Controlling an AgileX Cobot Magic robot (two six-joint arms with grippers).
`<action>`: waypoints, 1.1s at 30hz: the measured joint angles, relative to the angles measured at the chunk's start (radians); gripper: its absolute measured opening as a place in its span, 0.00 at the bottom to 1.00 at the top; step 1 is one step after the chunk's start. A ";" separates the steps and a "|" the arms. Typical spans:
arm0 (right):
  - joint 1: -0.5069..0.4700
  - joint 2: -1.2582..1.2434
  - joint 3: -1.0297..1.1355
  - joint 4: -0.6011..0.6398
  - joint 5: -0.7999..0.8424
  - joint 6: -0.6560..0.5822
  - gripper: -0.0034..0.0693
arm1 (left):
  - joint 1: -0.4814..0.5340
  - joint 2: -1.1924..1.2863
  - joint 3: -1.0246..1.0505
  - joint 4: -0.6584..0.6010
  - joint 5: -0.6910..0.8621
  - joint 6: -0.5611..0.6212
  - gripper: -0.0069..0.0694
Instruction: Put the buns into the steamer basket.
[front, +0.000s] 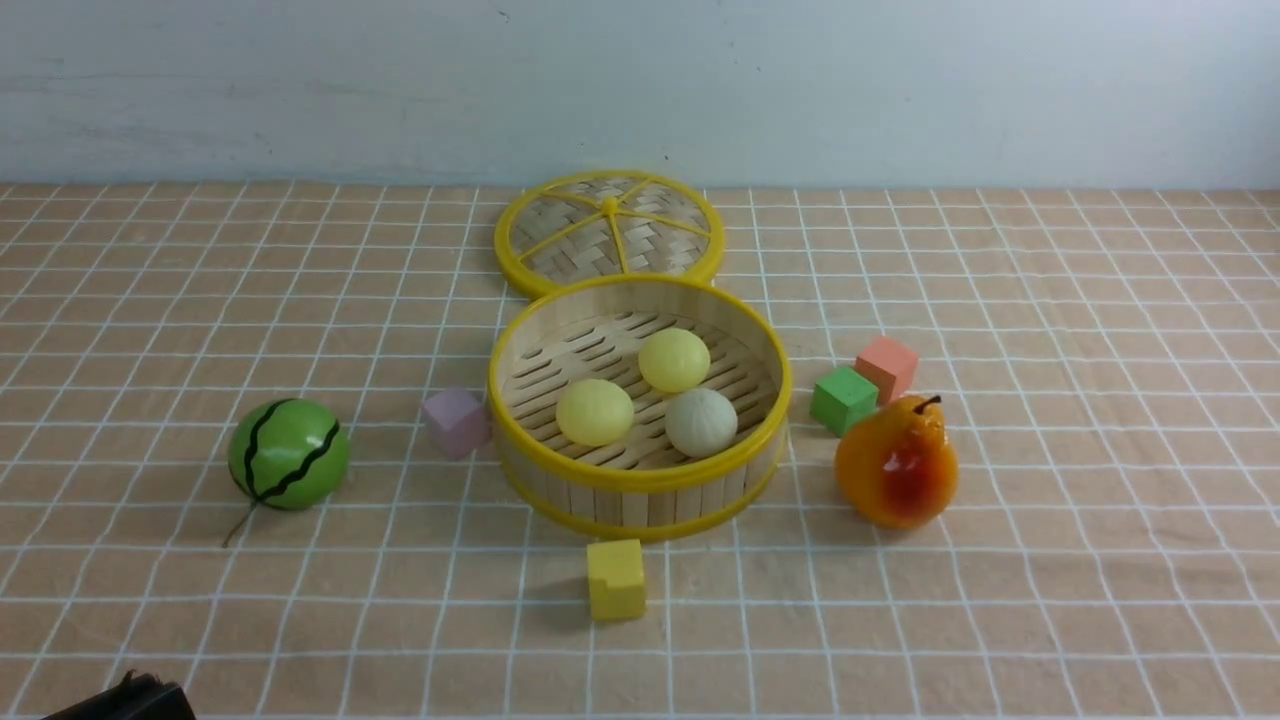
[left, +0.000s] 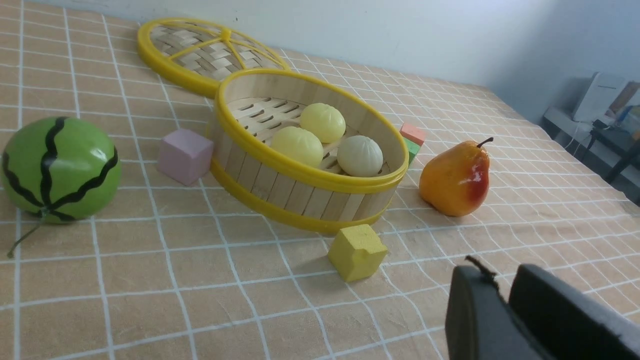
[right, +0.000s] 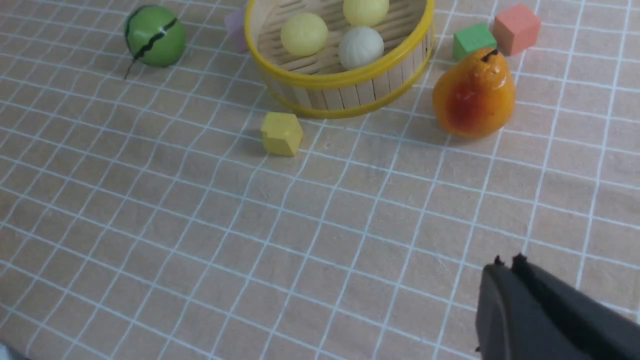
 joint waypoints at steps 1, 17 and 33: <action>-0.049 -0.070 0.072 -0.020 -0.038 0.000 0.05 | 0.000 0.000 0.000 0.000 0.000 0.000 0.23; -0.359 -0.471 0.909 -0.043 -0.746 -0.120 0.05 | 0.000 0.000 0.000 0.000 0.000 0.000 0.24; -0.362 -0.488 0.914 -0.068 -0.689 -0.129 0.06 | 0.000 0.000 0.000 0.000 0.000 0.000 0.26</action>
